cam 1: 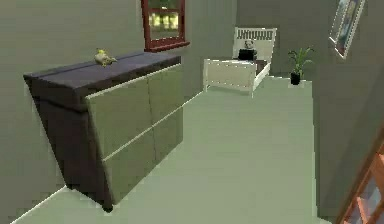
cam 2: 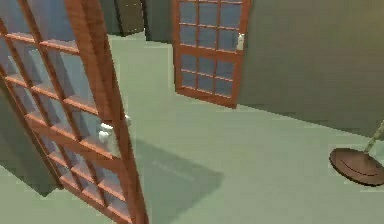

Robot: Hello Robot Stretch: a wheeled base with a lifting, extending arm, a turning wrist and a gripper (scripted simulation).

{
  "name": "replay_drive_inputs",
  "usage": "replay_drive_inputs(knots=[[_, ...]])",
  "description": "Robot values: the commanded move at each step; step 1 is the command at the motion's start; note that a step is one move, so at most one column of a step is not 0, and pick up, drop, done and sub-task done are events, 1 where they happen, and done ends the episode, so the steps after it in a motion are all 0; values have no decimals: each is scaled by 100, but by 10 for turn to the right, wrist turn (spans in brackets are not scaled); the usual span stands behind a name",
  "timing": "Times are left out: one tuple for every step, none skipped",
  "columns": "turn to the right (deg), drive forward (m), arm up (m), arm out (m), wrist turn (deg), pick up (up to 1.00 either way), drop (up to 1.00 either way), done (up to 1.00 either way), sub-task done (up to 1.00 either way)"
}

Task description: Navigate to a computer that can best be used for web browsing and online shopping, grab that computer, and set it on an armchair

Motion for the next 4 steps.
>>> replay_drive_inputs(knots=[[0, 30, 0, 0, 0, 0, 0, 0, 0], [240, 0, 0, 0, 0, 0, 0, 0, 0], [0, 100, 0, 0, 0, 0, 0, 0, 0], [0, 100, 0, 0, 0, 0, 0, 0, 0]])
